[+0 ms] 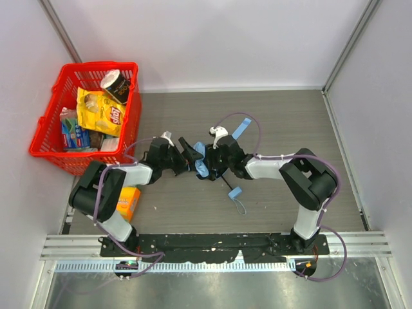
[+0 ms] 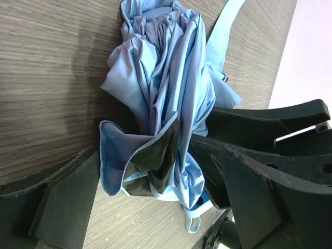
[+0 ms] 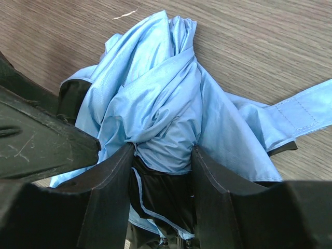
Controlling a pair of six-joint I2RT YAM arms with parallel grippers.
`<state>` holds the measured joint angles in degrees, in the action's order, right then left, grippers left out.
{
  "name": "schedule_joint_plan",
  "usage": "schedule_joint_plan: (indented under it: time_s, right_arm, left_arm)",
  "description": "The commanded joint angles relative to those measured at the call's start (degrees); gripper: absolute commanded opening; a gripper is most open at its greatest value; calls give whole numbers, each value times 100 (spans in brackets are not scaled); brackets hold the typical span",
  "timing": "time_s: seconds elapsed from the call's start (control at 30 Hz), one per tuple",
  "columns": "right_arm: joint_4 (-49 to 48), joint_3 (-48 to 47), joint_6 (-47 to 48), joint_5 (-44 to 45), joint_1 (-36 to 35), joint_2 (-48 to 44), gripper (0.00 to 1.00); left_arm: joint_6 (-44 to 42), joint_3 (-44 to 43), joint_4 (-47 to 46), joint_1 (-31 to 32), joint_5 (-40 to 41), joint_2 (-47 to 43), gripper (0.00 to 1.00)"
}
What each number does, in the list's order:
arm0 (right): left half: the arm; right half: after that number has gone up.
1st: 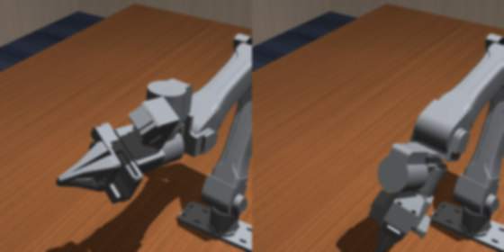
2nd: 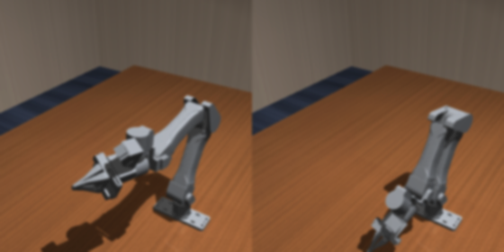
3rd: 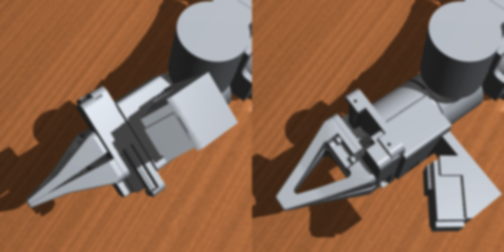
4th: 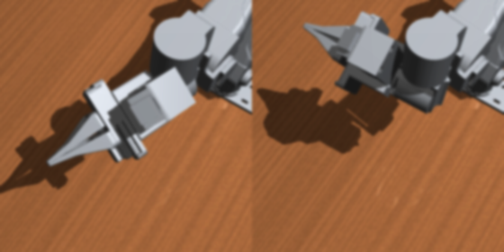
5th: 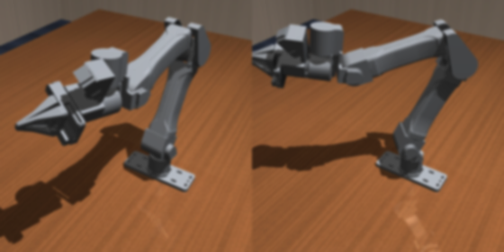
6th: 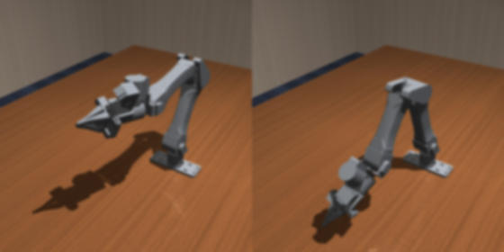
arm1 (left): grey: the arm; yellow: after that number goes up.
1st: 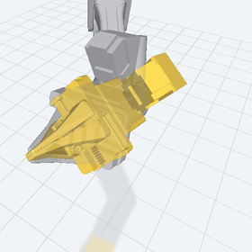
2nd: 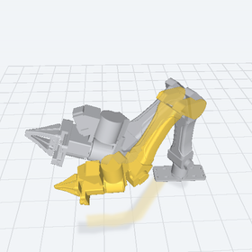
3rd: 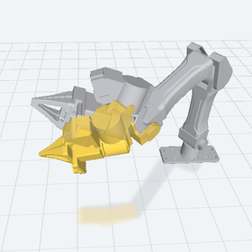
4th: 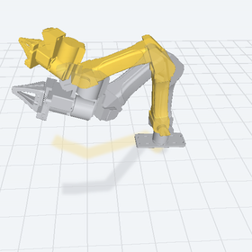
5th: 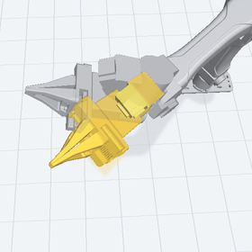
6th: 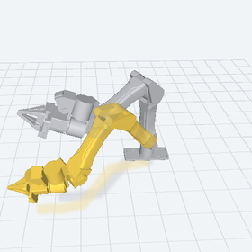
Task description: Put away the umbrella
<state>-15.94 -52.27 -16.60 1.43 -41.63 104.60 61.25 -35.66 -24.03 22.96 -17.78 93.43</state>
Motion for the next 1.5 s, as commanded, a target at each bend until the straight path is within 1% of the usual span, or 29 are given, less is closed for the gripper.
schedule_joint_plan:
  time_s: [0.0, 0.07, 0.17, 0.23, 0.4, 0.57, 0.7, 0.77, 0.83, 0.93, 1.0, 1.13, 1.23, 1.33, 1.43, 1.47]
  right_arm:
    - [1630, 498, 386, -273, 102, 588, 1]
    - [1630, 490, 386, -458, 172, 597, 1]
    - [1630, 481, 386, -591, 260, 597, 1]
    - [1456, 490, 351, -758, 409, 588, 1]
    - [1489, 411, 307, -1354, 673, 649, 1]
    - [1761, 226, 385, -1909, 998, 808, 1]
    - [1919, 103, 421, -2235, 1200, 904, 1]
    - [1981, 33, 465, -2322, 1262, 957, 1]
    - [2069, -64, 482, -2323, 1297, 1062, 1]
    - [2183, -187, 508, -2384, 1350, 1133, 1]
    - [2227, -248, 509, -2428, 1385, 1186, 1]
    - [2324, -336, 500, -2498, 1491, 1291, 1]
    - [2324, -363, 517, -2525, 1500, 1300, 1]
    - [2342, -398, 517, -2551, 1517, 1335, 1]
    - [2394, -442, 535, -2560, 1535, 1362, 1]
    - [2394, -442, 552, -2560, 1535, 1353, 1]
  left_arm:
    - [-430, -335, 1083, -152, 38, 140, 100]
    - [-448, -669, 1330, -204, -58, 394, 100]
    - [-316, -802, 1191, -231, -138, 606, 99]
    - [-307, -863, 1164, -231, 2, 703, 100]
    - [-281, -1276, 1357, -213, -111, 1247, 100]
    - [-281, -1400, 1445, -125, 134, 1547, 100]
    - [-325, -1540, 2217, 41, 801, 1477, 100]
    - [-150, -1698, 2935, 164, 1239, 1424, 100]
    - [-9, -1786, 3306, 279, 1242, 1398, 100]
    - [474, -1778, 3914, 376, 1575, 1231, 100]
    - [650, -1673, 3845, 376, 1603, 1143, 100]
    - [800, -1532, 3494, 385, 1392, 1142, 100]
    - [949, -1523, 3029, 402, 1076, 1353, 100]
    - [1028, -1672, 2905, 490, 1075, 1669, 99]
    - [1230, -1786, 2956, 560, 1110, 1968, 88]
    - [1283, -1769, 2966, 613, 1293, 2021, 86]
